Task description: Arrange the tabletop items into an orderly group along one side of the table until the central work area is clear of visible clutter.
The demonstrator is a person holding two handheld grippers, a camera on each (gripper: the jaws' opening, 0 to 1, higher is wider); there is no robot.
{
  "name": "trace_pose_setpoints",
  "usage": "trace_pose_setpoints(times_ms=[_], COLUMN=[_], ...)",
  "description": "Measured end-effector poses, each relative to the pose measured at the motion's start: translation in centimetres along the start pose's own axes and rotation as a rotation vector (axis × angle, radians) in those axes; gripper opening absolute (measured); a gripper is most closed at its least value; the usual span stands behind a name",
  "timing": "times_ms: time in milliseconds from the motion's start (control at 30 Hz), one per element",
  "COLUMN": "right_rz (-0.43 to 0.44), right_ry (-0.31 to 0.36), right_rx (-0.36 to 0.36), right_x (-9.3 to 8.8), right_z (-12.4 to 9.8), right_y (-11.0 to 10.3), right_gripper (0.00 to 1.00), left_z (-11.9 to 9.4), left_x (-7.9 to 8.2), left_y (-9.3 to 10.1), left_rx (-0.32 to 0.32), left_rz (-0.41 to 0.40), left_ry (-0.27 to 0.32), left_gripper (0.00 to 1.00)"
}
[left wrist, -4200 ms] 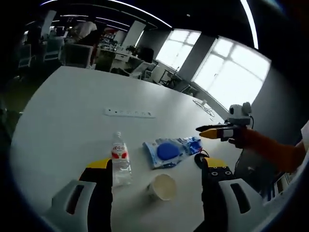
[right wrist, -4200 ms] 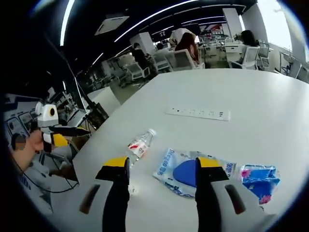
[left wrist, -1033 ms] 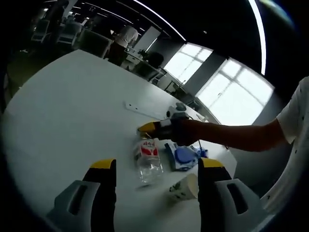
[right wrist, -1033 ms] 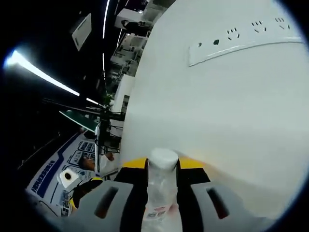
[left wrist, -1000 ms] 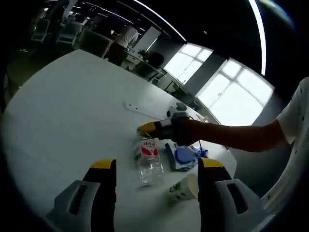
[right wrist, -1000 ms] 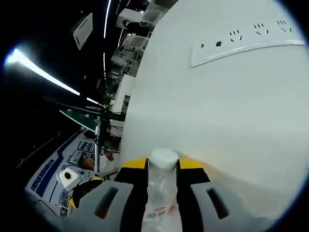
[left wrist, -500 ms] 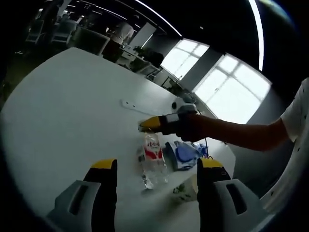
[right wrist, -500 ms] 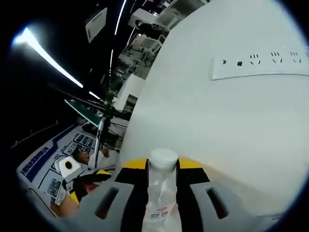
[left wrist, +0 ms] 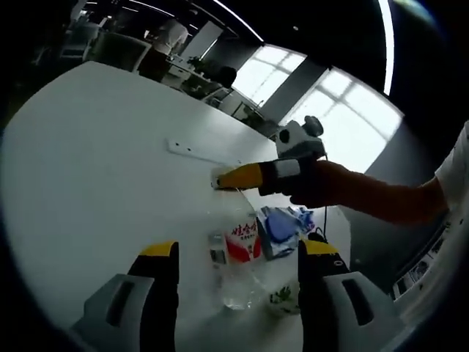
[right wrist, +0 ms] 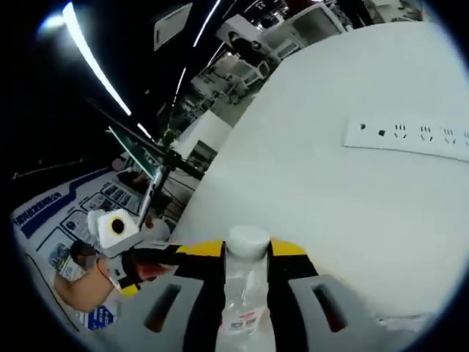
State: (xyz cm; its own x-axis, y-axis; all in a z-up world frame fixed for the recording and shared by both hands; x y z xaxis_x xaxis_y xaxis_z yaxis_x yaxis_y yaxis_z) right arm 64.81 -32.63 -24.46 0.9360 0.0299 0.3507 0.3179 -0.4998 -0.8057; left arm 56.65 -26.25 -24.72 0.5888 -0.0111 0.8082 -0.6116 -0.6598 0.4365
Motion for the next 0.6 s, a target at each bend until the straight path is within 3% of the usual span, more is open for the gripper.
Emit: trace_pose_setpoints(times_ms=[233,467,600], right_rz=[-0.081,-0.14,-0.179], right_ry=[0.003,0.022,0.029], right_rx=[-0.013,-0.024,-0.034], right_x=[-0.4,-1.0,-1.3], right_z=[-0.2,-0.8,-1.0], right_y=[-1.2,-2.4,-3.1], right_gripper=[0.18,0.18,0.18], left_z=[3.0,4.3,4.7], left_x=[-1.2,-2.1,-1.7], left_y=[0.2,0.5,1.1], left_rx=[-0.103,-0.174,-0.207], left_rz=[0.014,0.062,0.067], left_ry=[-0.059,-0.104,-0.091], left_gripper=[0.65,0.56,0.55])
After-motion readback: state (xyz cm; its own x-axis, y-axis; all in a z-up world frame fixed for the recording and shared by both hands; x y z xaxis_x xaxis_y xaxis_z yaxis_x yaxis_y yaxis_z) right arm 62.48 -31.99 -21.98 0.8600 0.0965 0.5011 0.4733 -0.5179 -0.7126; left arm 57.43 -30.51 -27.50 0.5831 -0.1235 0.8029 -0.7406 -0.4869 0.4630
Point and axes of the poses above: the point that each gripper's makers call its tool centre point, and the gripper's own axes: z roughly forward along the fingers, y roughly to its right, x roughly out of its top, the point moved 3 cm from there along -z, roughly backward along the fingers, and after that the axes turned 14 degrees about z, right-handed, at the moved point
